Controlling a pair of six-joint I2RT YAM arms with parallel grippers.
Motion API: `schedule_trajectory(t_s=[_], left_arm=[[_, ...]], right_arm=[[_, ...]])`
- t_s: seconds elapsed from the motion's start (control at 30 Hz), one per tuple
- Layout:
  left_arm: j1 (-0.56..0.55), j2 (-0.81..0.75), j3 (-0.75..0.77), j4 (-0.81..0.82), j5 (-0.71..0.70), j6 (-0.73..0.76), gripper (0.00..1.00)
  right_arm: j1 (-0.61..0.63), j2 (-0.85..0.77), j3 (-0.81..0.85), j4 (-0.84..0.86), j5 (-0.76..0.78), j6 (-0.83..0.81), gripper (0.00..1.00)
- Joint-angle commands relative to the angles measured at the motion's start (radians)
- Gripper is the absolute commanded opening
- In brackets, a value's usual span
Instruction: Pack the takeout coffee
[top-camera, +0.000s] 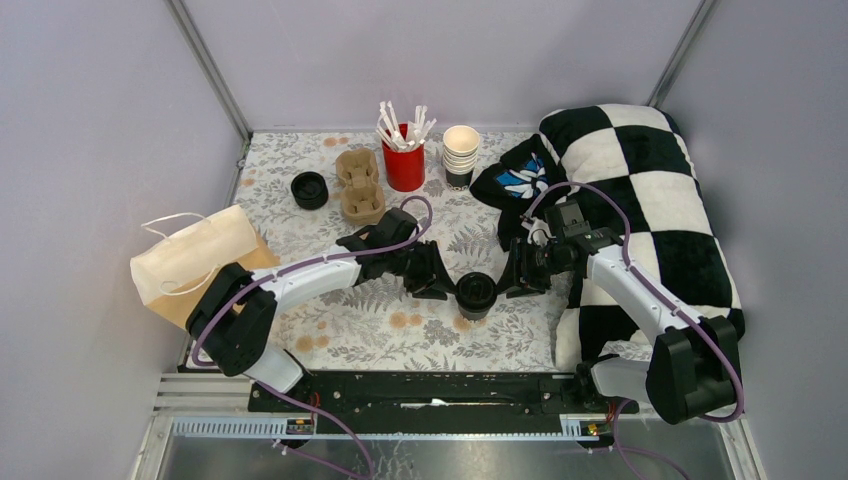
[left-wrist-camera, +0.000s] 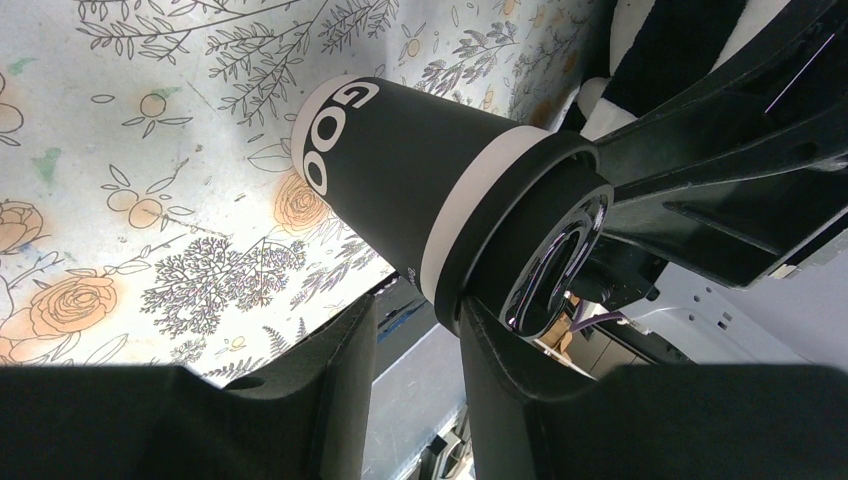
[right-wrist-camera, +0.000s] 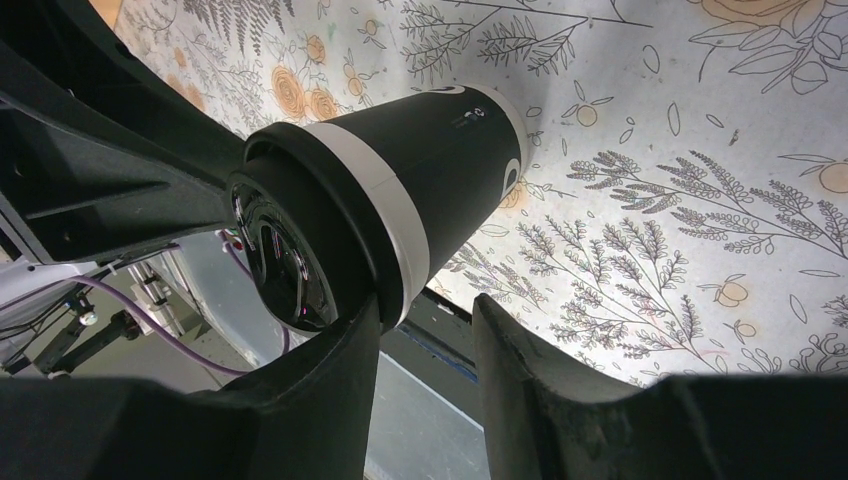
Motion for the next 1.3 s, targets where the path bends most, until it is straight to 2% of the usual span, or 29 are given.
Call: schedule_trajectory(t_s=[0.0, 0.23, 0.43, 0.57, 0.67, 0.73, 0.83, 1.0, 1.27], left_arm=[[-0.019, 0.017, 0.047, -0.025, -0.040, 0.038, 0.39], [-0.021, 0.008, -0.008, -0.040, -0.074, 0.044, 0.36], [-0.021, 0.009, -0.067, -0.043, -0.103, 0.052, 0.35], [-0.021, -0.003, -0.083, -0.044, -0.107, 0.055, 0.34], [-0.022, -0.011, -0.067, -0.042, -0.101, 0.057, 0.35], [-0.025, 0.001, -0.048, -0.040, -0.086, 0.061, 0.35], [-0.036, 0.010, -0.017, -0.040, -0.086, 0.055, 0.35], [-0.052, 0.022, 0.012, -0.045, -0.090, 0.050, 0.35], [-0.059, 0.015, -0.028, -0.036, -0.099, 0.043, 0.35]], right_arm=[[-0.002, 0.004, -0.026, 0.028, -0.016, -0.004, 0.45], [-0.005, 0.015, -0.123, 0.115, -0.037, 0.030, 0.42], [-0.038, 0.055, -0.168, 0.100, 0.027, 0.027, 0.37], [-0.037, 0.067, -0.112, 0.009, 0.120, 0.039, 0.36], [-0.007, 0.038, -0.051, -0.036, 0.119, 0.044, 0.42], [0.028, 0.032, -0.019, -0.038, 0.109, 0.068, 0.42], [0.081, 0.040, 0.005, -0.022, 0.102, 0.113, 0.29], [0.110, 0.070, 0.020, -0.022, 0.133, 0.155, 0.18], [0.096, 0.040, -0.087, 0.162, 0.042, 0.296, 0.15]])
